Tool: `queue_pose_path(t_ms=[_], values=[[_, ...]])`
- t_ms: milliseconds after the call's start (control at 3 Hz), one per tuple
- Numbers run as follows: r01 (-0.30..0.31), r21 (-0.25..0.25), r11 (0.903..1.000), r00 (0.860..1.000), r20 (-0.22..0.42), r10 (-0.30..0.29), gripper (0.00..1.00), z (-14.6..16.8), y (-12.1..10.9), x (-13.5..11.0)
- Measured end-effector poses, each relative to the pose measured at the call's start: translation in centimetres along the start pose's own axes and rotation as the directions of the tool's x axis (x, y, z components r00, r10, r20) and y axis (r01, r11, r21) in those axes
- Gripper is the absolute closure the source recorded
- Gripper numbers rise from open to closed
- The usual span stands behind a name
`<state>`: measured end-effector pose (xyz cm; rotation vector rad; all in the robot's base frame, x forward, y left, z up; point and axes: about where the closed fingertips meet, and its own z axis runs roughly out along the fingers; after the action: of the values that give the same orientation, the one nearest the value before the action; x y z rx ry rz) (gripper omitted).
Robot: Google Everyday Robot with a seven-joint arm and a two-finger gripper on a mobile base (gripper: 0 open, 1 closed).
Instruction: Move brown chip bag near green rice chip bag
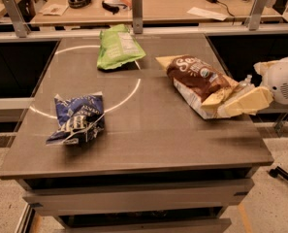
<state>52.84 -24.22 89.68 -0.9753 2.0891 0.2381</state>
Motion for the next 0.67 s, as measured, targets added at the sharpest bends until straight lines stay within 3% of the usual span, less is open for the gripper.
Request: queue_pose_path(t_ms=[667], values=[[0.008, -0.040, 0.9992, 1.000, -0.005, -0.008, 0.01, 3.1, 0.8, -0.2]])
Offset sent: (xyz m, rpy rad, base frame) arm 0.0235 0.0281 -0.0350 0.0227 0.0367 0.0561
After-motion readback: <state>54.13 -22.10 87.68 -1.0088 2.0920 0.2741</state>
